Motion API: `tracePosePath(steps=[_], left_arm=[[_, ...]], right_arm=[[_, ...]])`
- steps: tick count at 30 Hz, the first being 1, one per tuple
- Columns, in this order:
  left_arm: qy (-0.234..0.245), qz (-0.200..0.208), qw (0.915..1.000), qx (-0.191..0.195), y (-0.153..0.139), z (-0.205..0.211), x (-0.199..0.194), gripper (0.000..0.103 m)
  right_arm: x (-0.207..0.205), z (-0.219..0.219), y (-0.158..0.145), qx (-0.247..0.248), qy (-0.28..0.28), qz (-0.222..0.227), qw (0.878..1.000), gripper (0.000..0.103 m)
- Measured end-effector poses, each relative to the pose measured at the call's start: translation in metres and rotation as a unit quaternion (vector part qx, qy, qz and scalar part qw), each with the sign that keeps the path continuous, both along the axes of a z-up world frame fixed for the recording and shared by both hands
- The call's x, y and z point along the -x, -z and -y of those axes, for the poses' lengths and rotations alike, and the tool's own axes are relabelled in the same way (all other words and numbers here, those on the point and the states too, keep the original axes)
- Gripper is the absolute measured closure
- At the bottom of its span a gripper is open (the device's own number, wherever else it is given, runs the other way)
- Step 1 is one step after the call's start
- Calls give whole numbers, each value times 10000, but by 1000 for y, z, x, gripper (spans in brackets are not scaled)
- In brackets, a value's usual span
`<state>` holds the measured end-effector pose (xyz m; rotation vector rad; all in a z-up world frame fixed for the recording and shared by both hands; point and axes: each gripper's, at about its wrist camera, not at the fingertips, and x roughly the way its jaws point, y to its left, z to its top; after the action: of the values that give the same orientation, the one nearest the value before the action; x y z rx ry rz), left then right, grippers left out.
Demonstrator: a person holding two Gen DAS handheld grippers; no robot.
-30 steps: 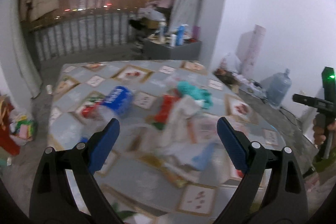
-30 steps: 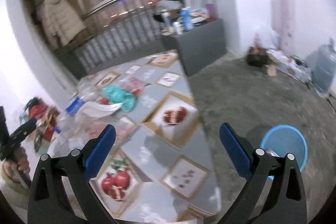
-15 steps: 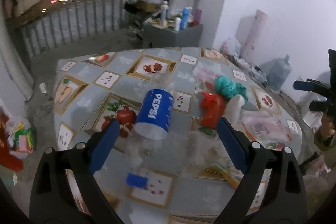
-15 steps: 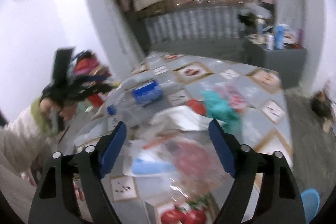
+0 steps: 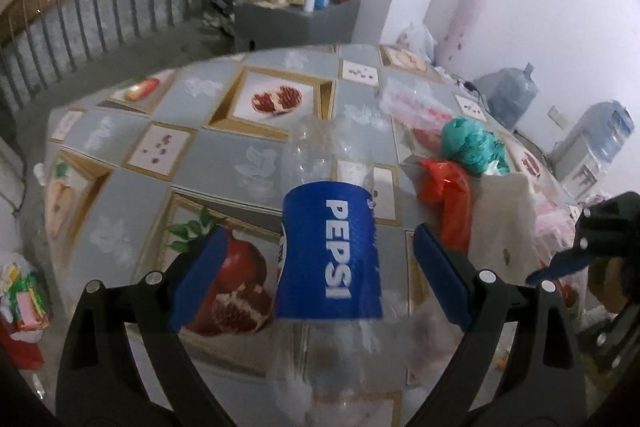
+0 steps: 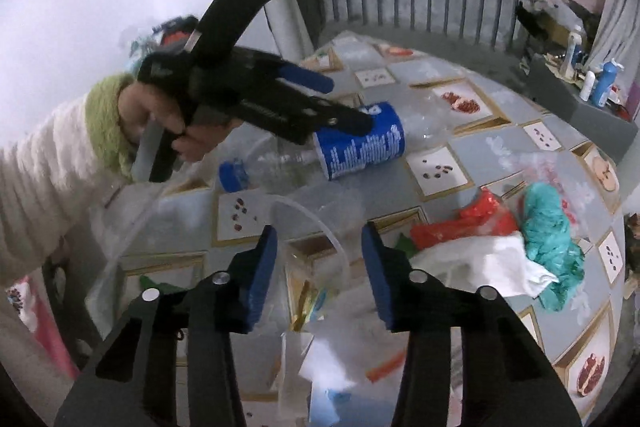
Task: Collect trash
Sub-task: 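Close the left tool on the Pepsi bottle while the right tool grips the clear plastic cup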
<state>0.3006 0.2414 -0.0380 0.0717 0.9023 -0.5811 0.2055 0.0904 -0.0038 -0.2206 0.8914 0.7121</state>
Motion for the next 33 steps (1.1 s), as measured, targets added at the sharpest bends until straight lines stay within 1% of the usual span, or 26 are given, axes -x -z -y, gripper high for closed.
tracePosePath(steps=[7, 9, 13, 16, 20, 22, 26, 33], left_arm=[[72, -350, 9993, 141, 18, 2, -16, 14], [67, -429, 9989, 190, 20, 3, -19, 20], [0, -624, 9979, 182, 25, 3, -23, 28], [2, -665, 9976, 179, 27, 2, -24, 30], [23, -736, 9973, 41, 29, 6, -24, 36], [5, -794, 9968, -12, 31, 7, -25, 43], [-106, -843, 9964, 1, 31, 4, -27, 43], [-270, -790, 9965, -15, 28, 1, -25, 44]], right_arm=[[-11, -11, 18, 362, 44, -87, 9993, 68], [-13, -12, 22, 402, 73, -134, 9991, 70], [-17, -13, 30, 493, 123, -232, 9984, 76], [-18, -13, 34, 514, 135, -299, 9981, 79], [-19, -14, 39, 587, 136, -326, 9976, 84], [-20, -15, 40, 595, 140, -354, 9975, 87], [-21, -15, 42, 581, 160, -387, 9974, 93], [-23, -12, 41, 413, 208, -435, 9980, 96]])
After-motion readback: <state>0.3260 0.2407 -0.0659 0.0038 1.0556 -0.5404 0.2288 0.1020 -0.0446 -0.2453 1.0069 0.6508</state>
